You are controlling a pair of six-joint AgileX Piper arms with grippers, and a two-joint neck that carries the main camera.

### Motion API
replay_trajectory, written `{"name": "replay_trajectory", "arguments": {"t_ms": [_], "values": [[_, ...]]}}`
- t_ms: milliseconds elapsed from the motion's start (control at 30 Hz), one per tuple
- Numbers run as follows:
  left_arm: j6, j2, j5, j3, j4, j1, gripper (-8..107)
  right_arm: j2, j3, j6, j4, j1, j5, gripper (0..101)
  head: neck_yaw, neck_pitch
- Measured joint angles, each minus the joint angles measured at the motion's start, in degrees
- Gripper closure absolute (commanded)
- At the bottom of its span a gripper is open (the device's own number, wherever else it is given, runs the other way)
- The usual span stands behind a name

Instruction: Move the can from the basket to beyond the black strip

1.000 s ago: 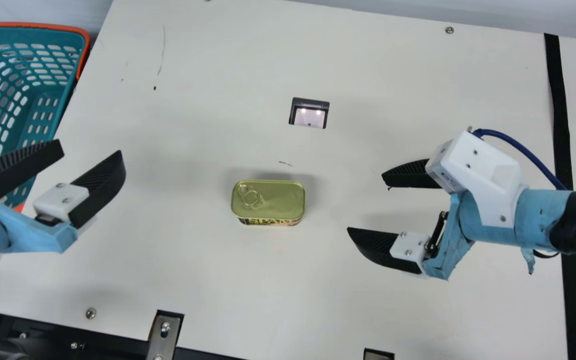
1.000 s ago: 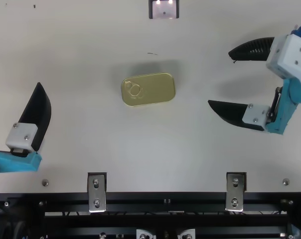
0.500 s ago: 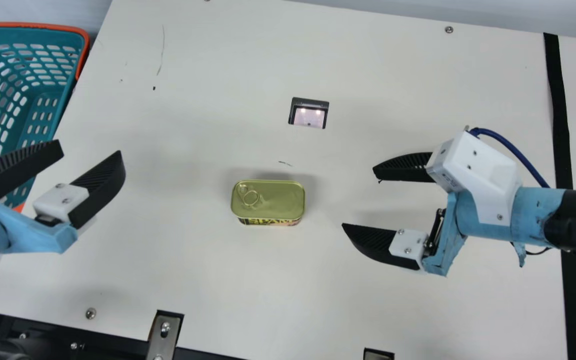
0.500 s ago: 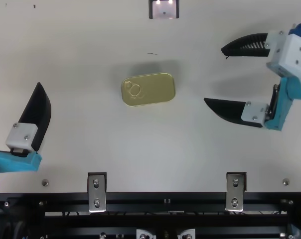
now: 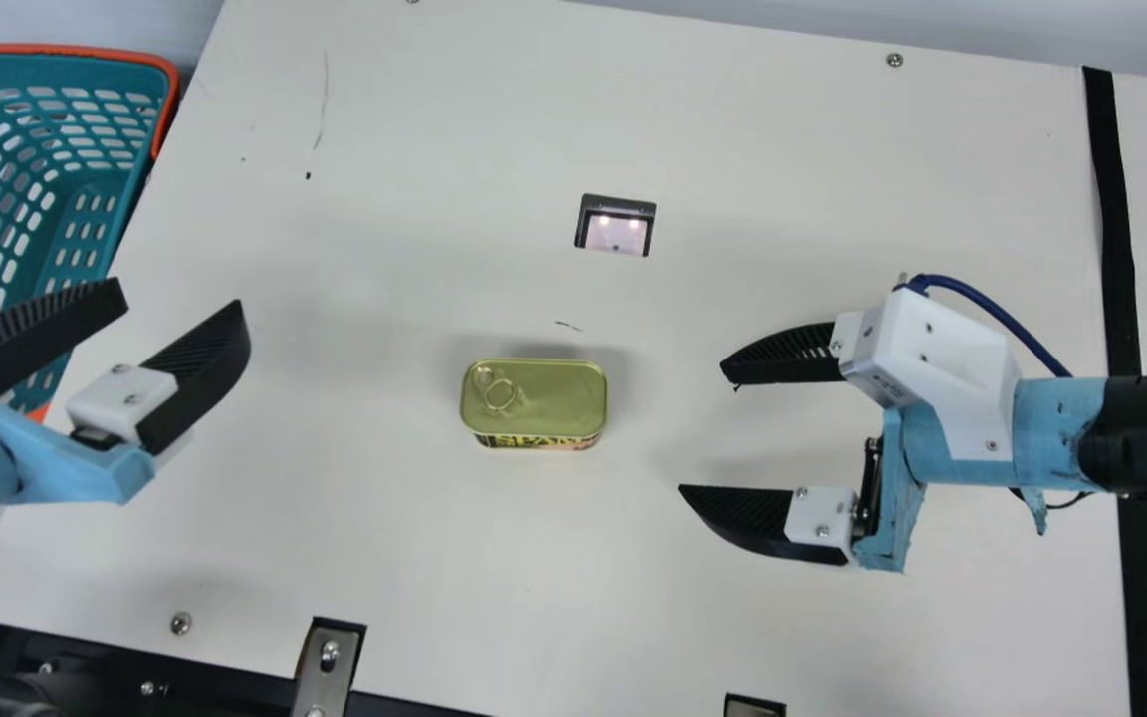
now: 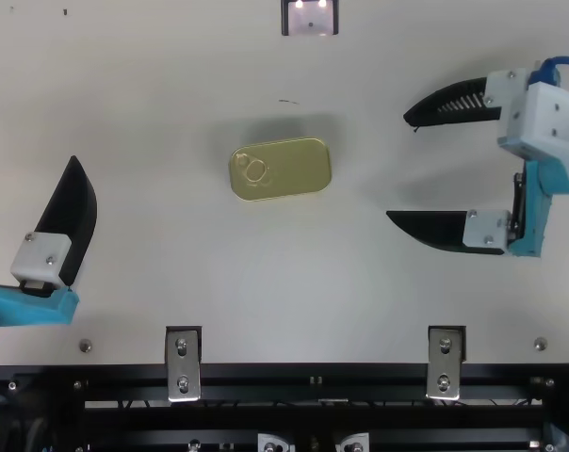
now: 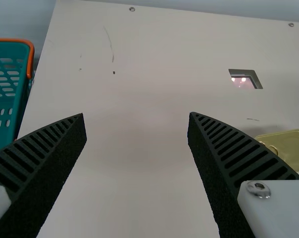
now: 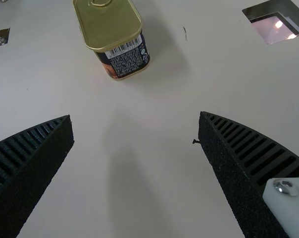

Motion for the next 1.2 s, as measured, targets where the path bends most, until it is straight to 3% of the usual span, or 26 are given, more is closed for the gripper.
{"name": "replay_trajectory", "arguments": {"t_ms": [800,1200], "values": [[0.00,0.00,0.00,0.00,0.00,0.00,9,-0.62,-0.81,0.53,-1.12,0.43,0.18,0,0.00,0.00],[0.00,0.00,0.00,0.00,0.00,0.00,9,-2.06,-2.04,0.06,1.70,0.69,1.25,0,0.00,0.00]]}}
